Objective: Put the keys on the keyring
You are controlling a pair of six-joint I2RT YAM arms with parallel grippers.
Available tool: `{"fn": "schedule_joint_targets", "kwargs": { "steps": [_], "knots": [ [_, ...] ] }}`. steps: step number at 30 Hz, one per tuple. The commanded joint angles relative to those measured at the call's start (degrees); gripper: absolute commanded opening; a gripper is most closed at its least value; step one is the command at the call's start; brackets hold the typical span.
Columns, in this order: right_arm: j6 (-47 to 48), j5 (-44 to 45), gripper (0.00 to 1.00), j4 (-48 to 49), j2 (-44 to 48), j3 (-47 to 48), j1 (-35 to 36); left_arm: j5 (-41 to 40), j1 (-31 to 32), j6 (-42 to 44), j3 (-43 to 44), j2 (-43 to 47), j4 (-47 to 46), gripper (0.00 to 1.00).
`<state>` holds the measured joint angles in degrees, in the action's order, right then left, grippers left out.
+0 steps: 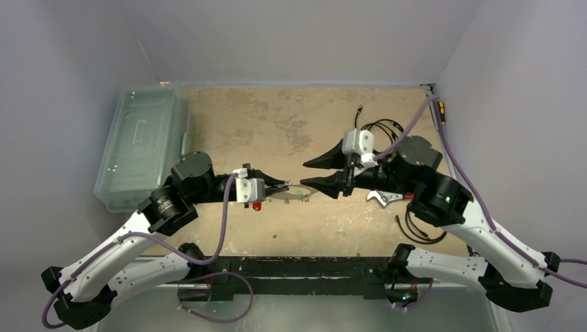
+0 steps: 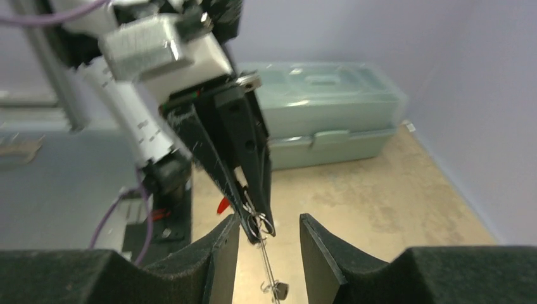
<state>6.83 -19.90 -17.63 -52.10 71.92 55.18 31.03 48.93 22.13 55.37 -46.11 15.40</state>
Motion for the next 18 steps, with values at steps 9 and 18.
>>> {"fn": "schedule_joint_targets", "kwargs": {
  "steps": [9, 18],
  "knots": [
    [11.94, -22.9, 0.39, -23.22, -11.41, 18.36, 0.02, 15.69, 0.22, 1.1, 7.68, -1.13, 8.86, 0.0],
    [14.6, -22.89, 0.32, -32.43, -18.19, 23.1, 0.02, 17.69, 0.24, 0.38, 7.91, -1.84, 8.9, 0.0]
  ]
}}
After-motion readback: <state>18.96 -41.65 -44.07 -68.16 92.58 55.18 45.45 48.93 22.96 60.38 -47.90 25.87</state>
